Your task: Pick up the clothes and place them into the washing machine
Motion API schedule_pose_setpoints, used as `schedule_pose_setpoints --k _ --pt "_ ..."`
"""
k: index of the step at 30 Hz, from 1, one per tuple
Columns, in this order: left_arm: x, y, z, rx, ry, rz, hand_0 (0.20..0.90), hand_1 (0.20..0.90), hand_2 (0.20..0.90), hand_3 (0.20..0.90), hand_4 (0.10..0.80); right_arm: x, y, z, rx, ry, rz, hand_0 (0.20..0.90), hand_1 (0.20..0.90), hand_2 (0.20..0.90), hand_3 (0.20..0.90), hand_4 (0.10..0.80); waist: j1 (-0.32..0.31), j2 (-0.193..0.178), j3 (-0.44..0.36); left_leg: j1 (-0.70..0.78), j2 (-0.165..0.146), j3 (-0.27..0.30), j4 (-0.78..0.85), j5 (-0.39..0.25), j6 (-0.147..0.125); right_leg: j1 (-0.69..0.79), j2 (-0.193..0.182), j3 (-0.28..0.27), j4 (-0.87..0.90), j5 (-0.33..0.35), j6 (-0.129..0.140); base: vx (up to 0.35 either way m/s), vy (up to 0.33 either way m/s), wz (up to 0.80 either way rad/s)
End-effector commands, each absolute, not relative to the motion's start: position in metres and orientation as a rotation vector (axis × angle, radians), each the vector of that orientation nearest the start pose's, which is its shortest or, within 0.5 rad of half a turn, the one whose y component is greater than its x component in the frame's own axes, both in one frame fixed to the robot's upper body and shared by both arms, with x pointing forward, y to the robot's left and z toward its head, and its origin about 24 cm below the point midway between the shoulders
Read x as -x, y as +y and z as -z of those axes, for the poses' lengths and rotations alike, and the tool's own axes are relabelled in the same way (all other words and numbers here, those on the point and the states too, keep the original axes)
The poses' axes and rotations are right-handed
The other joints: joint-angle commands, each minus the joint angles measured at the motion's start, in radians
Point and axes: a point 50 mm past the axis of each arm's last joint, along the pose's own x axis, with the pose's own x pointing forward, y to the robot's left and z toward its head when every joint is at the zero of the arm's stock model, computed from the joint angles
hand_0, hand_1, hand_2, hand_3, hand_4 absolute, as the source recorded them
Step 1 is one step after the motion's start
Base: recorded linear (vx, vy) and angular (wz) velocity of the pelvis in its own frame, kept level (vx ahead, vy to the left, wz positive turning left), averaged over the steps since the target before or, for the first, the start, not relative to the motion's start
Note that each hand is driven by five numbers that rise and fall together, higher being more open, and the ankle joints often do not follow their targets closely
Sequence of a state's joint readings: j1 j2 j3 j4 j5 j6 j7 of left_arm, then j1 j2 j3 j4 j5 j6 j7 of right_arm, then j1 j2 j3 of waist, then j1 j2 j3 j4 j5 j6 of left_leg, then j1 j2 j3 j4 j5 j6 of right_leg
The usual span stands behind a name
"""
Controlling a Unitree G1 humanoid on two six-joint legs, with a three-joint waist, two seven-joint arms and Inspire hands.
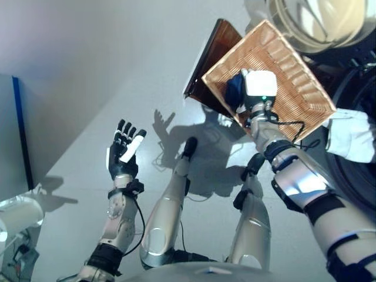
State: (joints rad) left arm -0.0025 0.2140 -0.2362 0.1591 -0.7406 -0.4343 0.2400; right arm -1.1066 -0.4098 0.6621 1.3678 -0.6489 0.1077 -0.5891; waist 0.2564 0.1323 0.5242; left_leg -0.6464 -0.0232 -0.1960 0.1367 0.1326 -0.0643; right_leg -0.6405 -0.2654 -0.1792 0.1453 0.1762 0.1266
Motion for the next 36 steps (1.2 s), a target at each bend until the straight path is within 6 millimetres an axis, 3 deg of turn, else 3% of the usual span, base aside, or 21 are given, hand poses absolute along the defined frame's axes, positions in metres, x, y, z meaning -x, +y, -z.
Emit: schedule_pose_setpoints --k 1,6,14,15,16,17,19,28,36 --pt "-0.237 0.189 -0.075 0.515 -0.362 -0.185 0.900 0.900 0.900 0.900 0.800 -0.411 -0.238 -0.199 1.697 -0.207 0.548 0.900 0.900 0.900 0.900 0.800 0.016 0.095 -0.004 -0.042 -0.018 0.009 -0.117 0.078 -0.029 -0.031 -0.032 0.037 0.164 -0.188 0.013 -0.027 0.016 0.13" --pt "-0.232 0.185 -0.082 0.536 -0.394 -0.160 0.900 0.900 0.900 0.900 0.800 -0.402 -0.272 -0.215 1.738 -0.154 0.642 0.900 0.900 0.900 0.900 0.800 0.021 0.112 -0.004 -0.123 -0.027 0.005 -0.095 0.082 -0.027 -0.122 -0.033 0.050 0.205 -0.198 0.009 -0.040 0.029 0.12" --pt "-0.230 0.178 -0.089 0.555 -0.413 -0.117 0.900 0.900 0.900 0.900 0.800 -0.390 -0.305 -0.242 1.794 -0.115 0.760 0.900 0.900 0.900 0.900 0.800 0.031 0.131 -0.004 -0.239 -0.041 -0.011 -0.071 0.093 -0.028 -0.252 -0.026 0.061 0.253 -0.209 0.001 -0.059 0.009 0.05" --pt "-0.231 0.178 -0.090 0.552 -0.419 -0.113 0.900 0.900 0.900 0.900 0.800 -0.389 -0.309 -0.246 1.796 -0.116 0.780 0.752 0.752 0.752 0.752 0.694 0.032 0.133 -0.004 -0.250 -0.043 -0.012 -0.070 0.096 -0.028 -0.266 -0.027 0.062 0.262 -0.211 0.002 -0.051 0.007 0.00" --pt "-0.230 0.178 -0.091 0.548 -0.420 -0.110 0.900 0.900 0.900 0.900 0.800 -0.388 -0.310 -0.251 1.798 -0.120 0.791 0.540 0.540 0.540 0.540 0.543 0.033 0.135 -0.004 -0.257 -0.044 -0.013 -0.069 0.099 -0.028 -0.275 -0.028 0.063 0.269 -0.212 0.002 -0.043 0.013 0.00" --pt "-0.231 0.177 -0.092 0.547 -0.422 -0.105 0.900 0.900 0.900 0.900 0.800 -0.386 -0.313 -0.253 1.794 -0.118 0.803 0.472 0.472 0.472 0.472 0.494 0.034 0.137 -0.004 -0.264 -0.047 -0.016 -0.069 0.101 -0.027 -0.282 -0.027 0.064 0.273 -0.213 0.001 -0.039 0.007 -0.01" --pt "-0.230 0.177 -0.091 0.542 -0.422 -0.098 0.900 0.900 0.900 0.900 0.800 -0.384 -0.318 -0.259 1.791 -0.122 0.825 0.200 0.200 0.200 0.200 0.300 0.034 0.140 -0.004 -0.272 -0.048 -0.019 -0.068 0.105 -0.027 -0.293 -0.027 0.069 0.283 -0.217 0.001 -0.034 0.003 -0.04" --pt "-0.232 0.177 -0.091 0.538 -0.420 -0.105 0.900 0.900 0.900 0.900 0.800 -0.382 -0.318 -0.276 1.750 -0.181 0.857 0.200 0.200 0.200 0.200 0.300 0.027 0.136 -0.004 -0.279 -0.048 -0.011 -0.053 0.107 -0.031 -0.307 -0.026 0.082 0.302 -0.217 -0.002 -0.011 0.002 0.06" --pt "-0.235 0.176 -0.088 0.545 -0.406 -0.118 0.900 0.900 0.900 0.900 0.800 -0.384 -0.314 -0.273 1.712 -0.203 0.846 0.200 0.200 0.200 0.200 0.300 0.014 0.126 -0.004 -0.242 -0.037 0.008 -0.048 0.099 -0.034 -0.270 -0.021 0.084 0.287 -0.212 0.001 0.010 -0.004 -0.13"
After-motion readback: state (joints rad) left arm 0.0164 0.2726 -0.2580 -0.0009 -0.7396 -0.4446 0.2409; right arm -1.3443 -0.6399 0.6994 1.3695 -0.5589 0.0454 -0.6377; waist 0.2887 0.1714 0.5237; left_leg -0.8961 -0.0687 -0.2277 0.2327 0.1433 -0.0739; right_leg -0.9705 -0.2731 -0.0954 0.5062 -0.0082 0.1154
